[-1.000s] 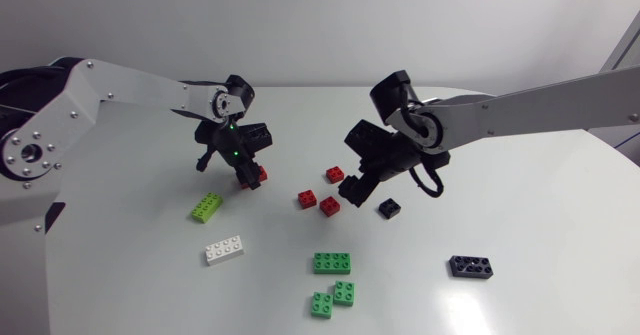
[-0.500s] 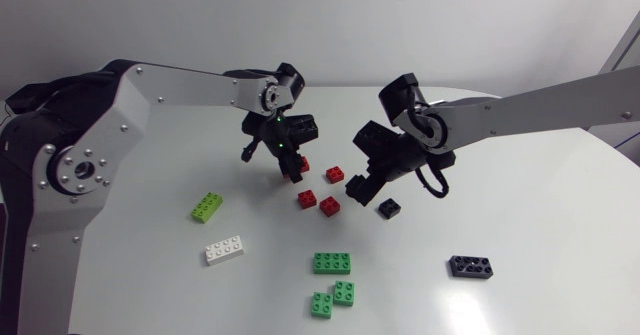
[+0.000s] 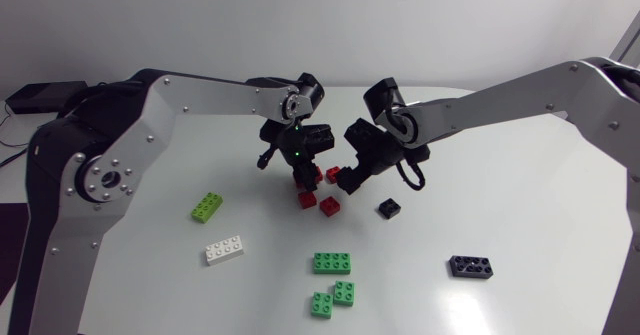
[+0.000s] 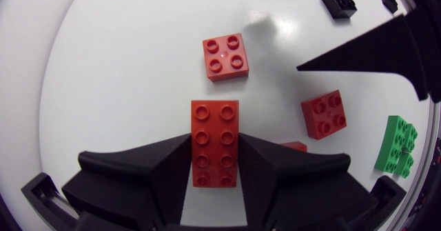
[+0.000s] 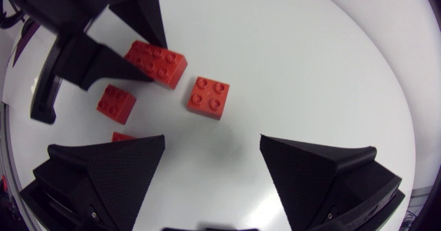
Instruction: Separate the duplo bricks
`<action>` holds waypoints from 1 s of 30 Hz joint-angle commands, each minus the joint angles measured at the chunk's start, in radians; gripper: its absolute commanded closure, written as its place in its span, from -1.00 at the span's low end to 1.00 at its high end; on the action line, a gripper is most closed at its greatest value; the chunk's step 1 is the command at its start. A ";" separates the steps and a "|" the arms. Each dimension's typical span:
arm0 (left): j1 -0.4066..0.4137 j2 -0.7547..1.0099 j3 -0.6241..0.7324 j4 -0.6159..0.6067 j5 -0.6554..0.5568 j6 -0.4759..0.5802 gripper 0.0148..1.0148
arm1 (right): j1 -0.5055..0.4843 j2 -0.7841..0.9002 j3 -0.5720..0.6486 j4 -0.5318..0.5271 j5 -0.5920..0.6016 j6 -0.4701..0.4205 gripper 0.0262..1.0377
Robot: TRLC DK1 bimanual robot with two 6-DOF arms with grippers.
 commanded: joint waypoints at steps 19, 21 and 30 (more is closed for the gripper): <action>0.060 -0.079 -0.009 -0.068 0.066 -0.033 -0.94 | 0.041 0.165 0.156 0.011 0.051 0.113 -0.85; 0.071 -0.095 -0.021 -0.062 0.068 -0.033 -0.94 | 0.044 0.180 0.177 0.006 0.062 0.114 -0.76; 0.088 -0.187 -0.093 -0.034 0.068 -0.033 -0.94 | 0.065 0.225 0.199 -0.003 0.091 0.137 0.37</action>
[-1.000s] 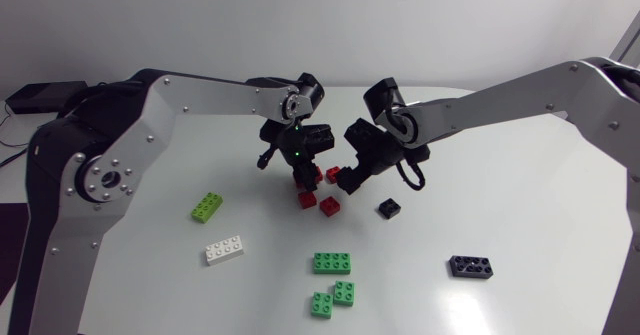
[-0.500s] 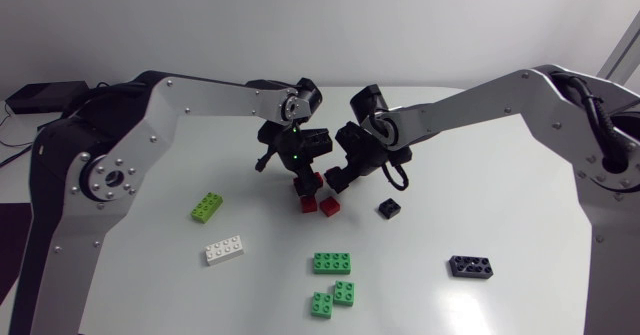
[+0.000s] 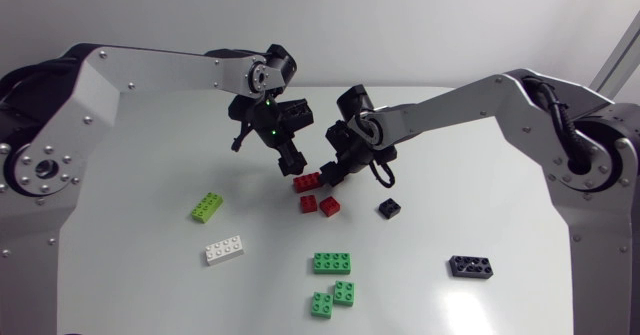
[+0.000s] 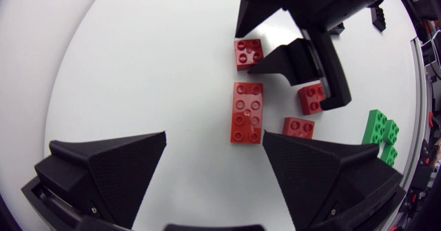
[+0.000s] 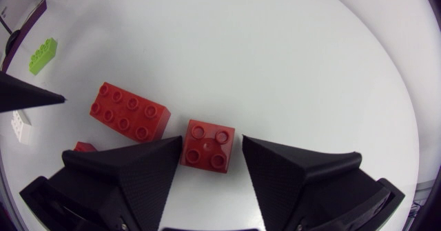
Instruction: Separate the duplo bricks
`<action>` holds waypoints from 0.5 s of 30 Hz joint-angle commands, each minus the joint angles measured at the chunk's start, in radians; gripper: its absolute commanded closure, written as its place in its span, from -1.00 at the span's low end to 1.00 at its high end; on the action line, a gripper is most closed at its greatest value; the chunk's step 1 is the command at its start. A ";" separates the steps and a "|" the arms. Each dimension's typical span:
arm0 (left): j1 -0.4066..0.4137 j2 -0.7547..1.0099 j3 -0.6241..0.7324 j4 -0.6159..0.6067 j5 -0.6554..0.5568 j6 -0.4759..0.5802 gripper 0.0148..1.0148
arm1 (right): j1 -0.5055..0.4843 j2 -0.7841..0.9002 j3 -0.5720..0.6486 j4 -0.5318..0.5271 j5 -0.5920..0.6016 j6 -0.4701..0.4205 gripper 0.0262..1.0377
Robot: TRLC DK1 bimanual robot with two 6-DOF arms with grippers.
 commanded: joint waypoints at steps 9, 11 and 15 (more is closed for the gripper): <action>0.015 -0.098 -0.066 0.006 0.006 -0.013 -0.94 | 0.005 -0.057 -0.111 0.034 0.020 0.022 0.42; 0.017 -0.112 -0.074 0.006 0.006 -0.013 -0.94 | 0.004 -0.084 -0.152 0.041 0.018 0.011 0.42; 0.015 -0.129 -0.080 0.006 0.006 -0.015 -0.94 | 0.001 -0.121 -0.211 0.054 0.015 0.005 0.42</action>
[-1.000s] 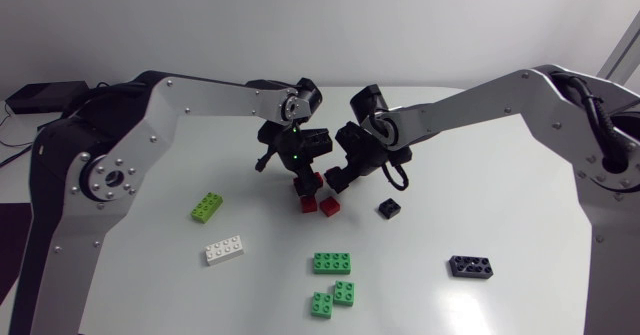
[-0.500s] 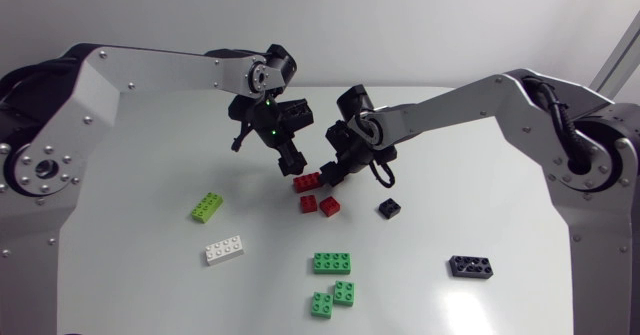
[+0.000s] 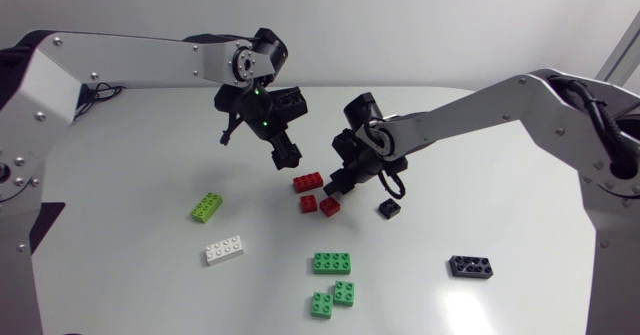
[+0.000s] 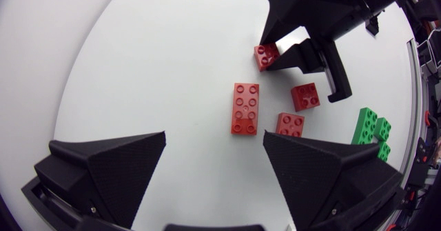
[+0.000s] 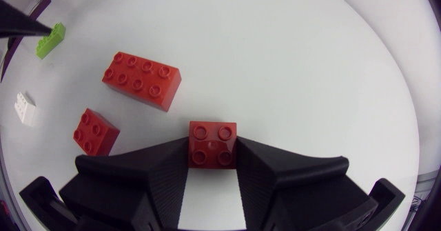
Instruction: Separate the duplo bricks
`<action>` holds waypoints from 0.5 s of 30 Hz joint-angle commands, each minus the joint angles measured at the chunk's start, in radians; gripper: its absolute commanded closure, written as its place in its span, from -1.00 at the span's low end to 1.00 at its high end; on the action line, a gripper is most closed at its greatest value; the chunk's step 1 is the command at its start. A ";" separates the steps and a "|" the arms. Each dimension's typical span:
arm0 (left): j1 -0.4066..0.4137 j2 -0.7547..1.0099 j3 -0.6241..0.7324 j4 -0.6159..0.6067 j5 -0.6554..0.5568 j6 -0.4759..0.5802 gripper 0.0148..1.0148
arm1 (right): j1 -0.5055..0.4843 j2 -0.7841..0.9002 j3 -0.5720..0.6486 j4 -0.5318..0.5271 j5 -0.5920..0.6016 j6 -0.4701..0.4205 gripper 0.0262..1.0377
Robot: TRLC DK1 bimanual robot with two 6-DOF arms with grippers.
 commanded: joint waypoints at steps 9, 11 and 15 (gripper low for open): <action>-0.001 -0.058 -0.045 0.001 0.007 -0.024 -0.94 | 0.052 -0.043 -0.071 0.019 -0.001 0.010 0.42; -0.001 -0.065 -0.052 0.001 0.007 -0.022 -0.94 | 0.066 -0.040 -0.062 0.018 -0.001 0.016 0.42; 0.002 -0.078 -0.065 0.001 0.007 -0.019 -0.94 | 0.087 -0.032 -0.045 0.007 -0.002 0.017 0.41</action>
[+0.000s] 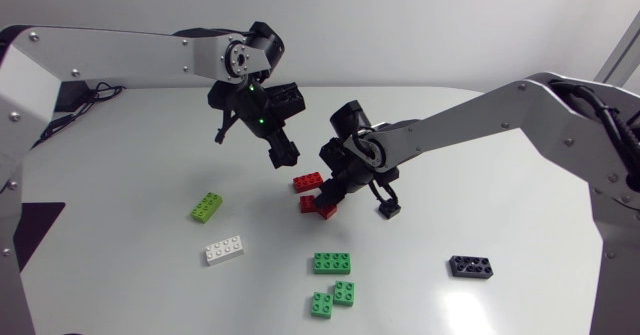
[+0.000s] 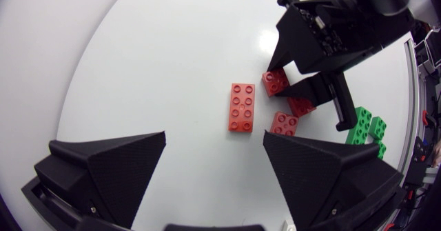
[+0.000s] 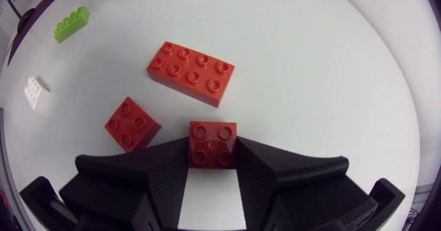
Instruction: Separate the duplo bricks
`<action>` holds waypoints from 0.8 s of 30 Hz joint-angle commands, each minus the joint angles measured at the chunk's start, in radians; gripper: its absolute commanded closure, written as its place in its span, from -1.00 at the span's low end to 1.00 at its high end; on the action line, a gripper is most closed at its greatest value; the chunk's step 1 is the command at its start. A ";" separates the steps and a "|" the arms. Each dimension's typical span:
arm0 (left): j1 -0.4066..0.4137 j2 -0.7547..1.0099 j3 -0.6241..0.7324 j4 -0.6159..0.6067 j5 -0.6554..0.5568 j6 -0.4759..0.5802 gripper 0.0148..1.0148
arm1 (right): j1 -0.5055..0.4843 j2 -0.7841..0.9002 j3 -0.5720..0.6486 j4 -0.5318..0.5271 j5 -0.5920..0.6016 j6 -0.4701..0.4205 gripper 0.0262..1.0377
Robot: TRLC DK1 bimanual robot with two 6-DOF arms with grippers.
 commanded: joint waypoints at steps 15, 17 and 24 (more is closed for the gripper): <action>0.005 -0.050 -0.036 -0.004 0.002 -0.014 -0.94 | -0.051 -0.179 -0.114 -0.015 -0.014 -0.035 -0.94; 0.011 -0.058 -0.047 -0.012 0.002 -0.014 -0.94 | -0.063 -0.227 -0.152 -0.009 -0.014 -0.040 -0.94; 0.047 -0.115 -0.162 0.013 0.002 -0.004 -0.94 | -0.135 -0.308 -0.275 -0.006 -0.017 -0.077 -0.92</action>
